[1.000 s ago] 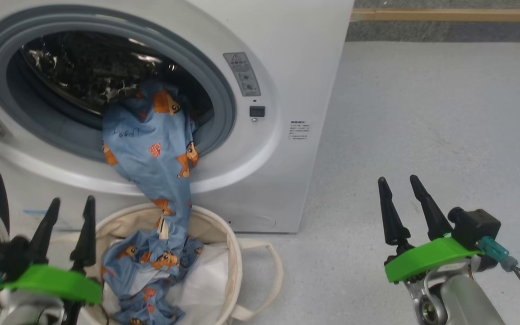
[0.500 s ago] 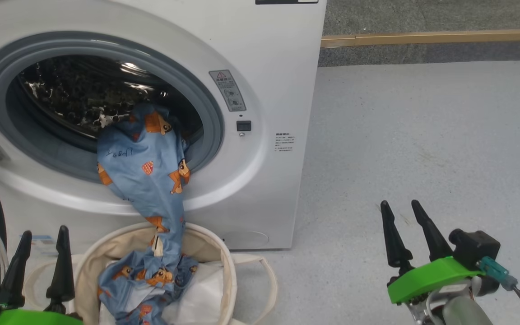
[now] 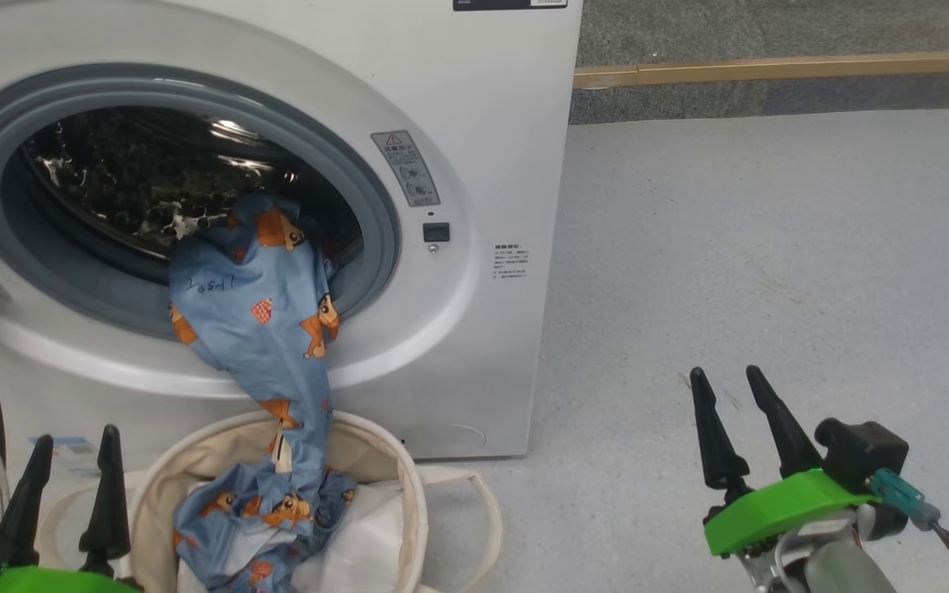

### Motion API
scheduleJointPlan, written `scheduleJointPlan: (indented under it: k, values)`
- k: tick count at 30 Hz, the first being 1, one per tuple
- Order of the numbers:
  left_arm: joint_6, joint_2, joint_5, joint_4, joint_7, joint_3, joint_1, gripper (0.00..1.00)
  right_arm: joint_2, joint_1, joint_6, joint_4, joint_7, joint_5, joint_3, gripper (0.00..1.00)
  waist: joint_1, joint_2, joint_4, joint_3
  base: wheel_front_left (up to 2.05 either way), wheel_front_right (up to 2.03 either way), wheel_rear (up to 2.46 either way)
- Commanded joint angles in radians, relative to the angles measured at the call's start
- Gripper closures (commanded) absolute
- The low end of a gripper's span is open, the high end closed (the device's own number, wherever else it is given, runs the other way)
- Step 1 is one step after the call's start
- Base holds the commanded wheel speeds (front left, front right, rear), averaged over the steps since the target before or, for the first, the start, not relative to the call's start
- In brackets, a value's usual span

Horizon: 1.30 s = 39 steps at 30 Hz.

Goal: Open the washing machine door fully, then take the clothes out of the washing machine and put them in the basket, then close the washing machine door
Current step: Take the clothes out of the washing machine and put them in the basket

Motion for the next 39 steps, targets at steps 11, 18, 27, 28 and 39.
scheduleJointPlan:
  k: [11, 18, 27, 28, 39]
  values:
    - [-0.006, 0.040, -0.019, 0.014, 0.000, 0.029, -0.094, 0.00, 0.004, -0.036, 0.000, -0.034, -0.012, -0.016, 0.017, 0.00, 0.0000, -0.0001, -0.005, 0.008, 0.00, 0.00, 0.00]
    - [-0.008, 0.051, -0.015, 0.068, 0.008, 0.015, -0.149, 0.00, 0.004, -0.040, 0.000, -0.046, -0.012, -0.018, 0.009, 0.00, 0.0000, -0.0001, -0.002, 0.031, 0.00, 0.00, 0.00]
    - [-0.030, 0.056, 0.041, 0.235, 0.052, -0.081, -0.365, 0.00, 0.004, -0.067, 0.000, -0.073, -0.012, -0.019, -0.008, 0.00, 0.0000, -0.0001, 0.007, 0.108, 0.00, 0.00, 0.00]
    - [-0.035, 0.053, 0.044, 0.254, 0.056, -0.093, -0.395, 0.00, 0.004, -0.072, 0.000, -0.076, -0.012, -0.021, -0.007, 0.00, 0.0000, -0.0001, 0.007, 0.119, 0.00, 0.00, 0.00]
    - [-0.074, 0.009, 0.079, 0.523, 0.125, -0.228, -0.706, 0.00, 0.004, -0.125, 0.000, -0.094, -0.012, -0.025, -0.003, 0.00, 0.0000, -0.0001, -0.001, 0.213, 0.00, 0.00, 0.00]
